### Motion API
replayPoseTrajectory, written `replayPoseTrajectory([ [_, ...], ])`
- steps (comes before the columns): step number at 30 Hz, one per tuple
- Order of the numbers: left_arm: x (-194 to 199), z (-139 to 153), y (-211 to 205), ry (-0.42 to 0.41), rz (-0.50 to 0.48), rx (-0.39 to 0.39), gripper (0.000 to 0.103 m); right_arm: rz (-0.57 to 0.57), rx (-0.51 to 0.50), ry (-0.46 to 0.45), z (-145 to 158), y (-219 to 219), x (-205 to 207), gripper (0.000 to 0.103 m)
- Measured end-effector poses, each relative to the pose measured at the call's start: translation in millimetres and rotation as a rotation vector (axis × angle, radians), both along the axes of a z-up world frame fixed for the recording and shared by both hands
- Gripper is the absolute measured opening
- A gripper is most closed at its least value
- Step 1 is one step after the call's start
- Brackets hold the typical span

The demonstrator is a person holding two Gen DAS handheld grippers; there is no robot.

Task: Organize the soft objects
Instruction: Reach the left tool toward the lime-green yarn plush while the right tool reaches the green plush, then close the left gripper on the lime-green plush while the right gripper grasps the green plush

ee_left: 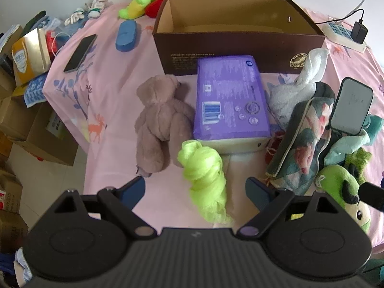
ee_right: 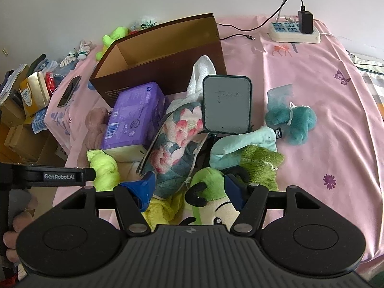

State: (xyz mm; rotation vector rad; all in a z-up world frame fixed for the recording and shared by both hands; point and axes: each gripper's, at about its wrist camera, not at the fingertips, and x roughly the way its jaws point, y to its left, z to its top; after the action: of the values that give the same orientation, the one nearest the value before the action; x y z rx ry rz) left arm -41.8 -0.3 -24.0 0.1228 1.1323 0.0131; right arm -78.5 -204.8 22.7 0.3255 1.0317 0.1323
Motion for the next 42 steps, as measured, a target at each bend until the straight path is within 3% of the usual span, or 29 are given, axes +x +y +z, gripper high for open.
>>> replayPoseTrajectory([
  [8, -3, -6, 14, 0.006, 0.017, -0.012, 0.091, -0.037, -0.010, 0.004, -3, -13, -2, 0.048],
  [15, -14, -10, 29, -0.003, -0.035, -0.106, 0.091, -0.050, 0.001, 0.019, -7, -19, -3, 0.048],
  [21, -26, -18, 37, -0.019, -0.098, -0.172, 0.091, -0.015, 0.099, 0.019, -10, -17, -2, 0.048],
  [25, -25, -31, 49, -0.011, -0.055, -0.178, 0.091, 0.052, 0.140, 0.018, -14, -3, 1, 0.048],
  [31, -14, -45, 59, 0.003, 0.021, -0.295, 0.091, 0.117, 0.135, 0.028, -20, 14, 6, 0.048],
  [36, -2, -60, 50, 0.004, 0.048, -0.266, 0.090, 0.102, 0.127, 0.032, -20, 12, 9, 0.048],
  [39, 1, -65, 46, -0.017, 0.050, -0.239, 0.086, 0.094, 0.108, 0.023, -20, 12, 9, 0.047],
  [40, 2, -67, 47, -0.019, 0.047, -0.244, 0.073, 0.094, 0.104, 0.022, -20, 12, 9, 0.047],
  [42, 6, -71, 47, 0.000, 0.031, -0.256, 0.070, 0.098, 0.101, 0.020, -20, 13, 9, 0.047],
])
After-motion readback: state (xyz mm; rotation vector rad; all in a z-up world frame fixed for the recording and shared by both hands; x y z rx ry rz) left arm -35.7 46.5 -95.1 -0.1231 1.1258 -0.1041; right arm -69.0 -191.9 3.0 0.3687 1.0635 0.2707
